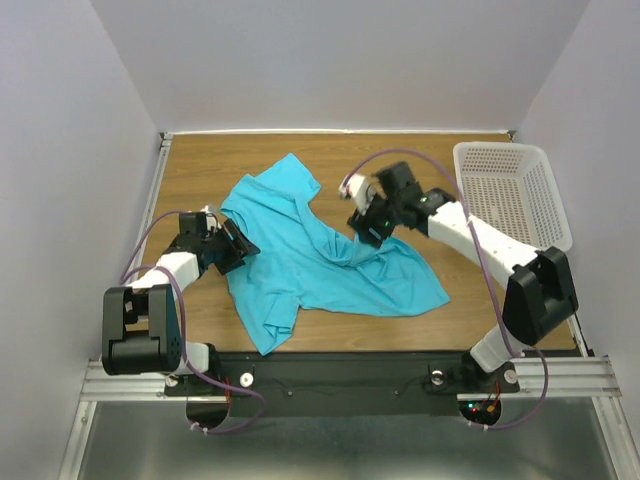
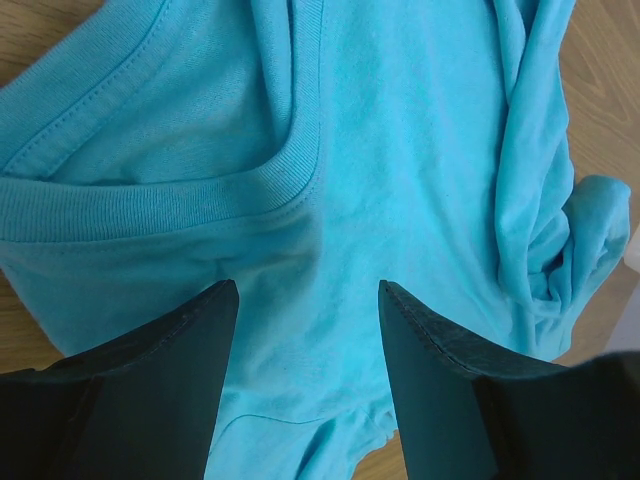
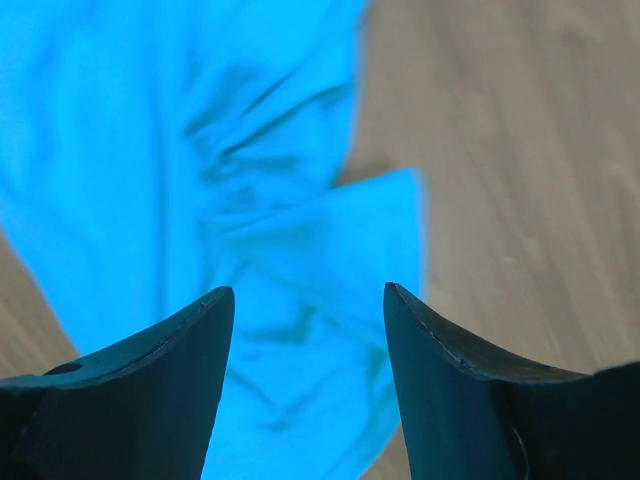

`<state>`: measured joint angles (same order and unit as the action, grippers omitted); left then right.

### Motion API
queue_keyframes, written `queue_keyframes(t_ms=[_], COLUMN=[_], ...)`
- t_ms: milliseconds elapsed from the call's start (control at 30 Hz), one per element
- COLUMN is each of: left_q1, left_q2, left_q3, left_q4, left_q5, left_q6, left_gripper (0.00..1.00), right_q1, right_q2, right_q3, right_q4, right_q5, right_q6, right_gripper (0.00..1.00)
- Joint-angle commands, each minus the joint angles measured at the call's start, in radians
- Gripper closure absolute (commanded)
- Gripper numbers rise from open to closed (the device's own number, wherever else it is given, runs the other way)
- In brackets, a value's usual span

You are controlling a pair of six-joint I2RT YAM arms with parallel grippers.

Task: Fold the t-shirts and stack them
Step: Flatten the tshirt out

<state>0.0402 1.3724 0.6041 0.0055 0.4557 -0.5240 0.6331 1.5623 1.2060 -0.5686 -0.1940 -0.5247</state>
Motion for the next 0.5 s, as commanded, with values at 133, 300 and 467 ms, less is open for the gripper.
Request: queue_keyframes(t_ms=[133,300,467], left_q1=[-0.003,-0.003,-0.003], left_q2=[-0.033,-0.049,-0.042], left_q3=[0.025,0.019,0.023], left_q4=[-0.004,-0.004,-0.004], left_q5=[0.004,-0.003,-0.002], left_q6=[0.025,0.027,0.033], left_gripper=[0.31,0.31,0.31], right_q1=[-0.223,-0.228,-0.233], right_q2=[0.307,0.413,0.452], right_q3=[0.245,0.357,0.369], right_q4=[0.05,0.052,0.05], right_q5=[-0.073,-0.11,-0.182], right_q6=[0.288,0.364,0.404], right_gripper=[0.33,0.32,0.33])
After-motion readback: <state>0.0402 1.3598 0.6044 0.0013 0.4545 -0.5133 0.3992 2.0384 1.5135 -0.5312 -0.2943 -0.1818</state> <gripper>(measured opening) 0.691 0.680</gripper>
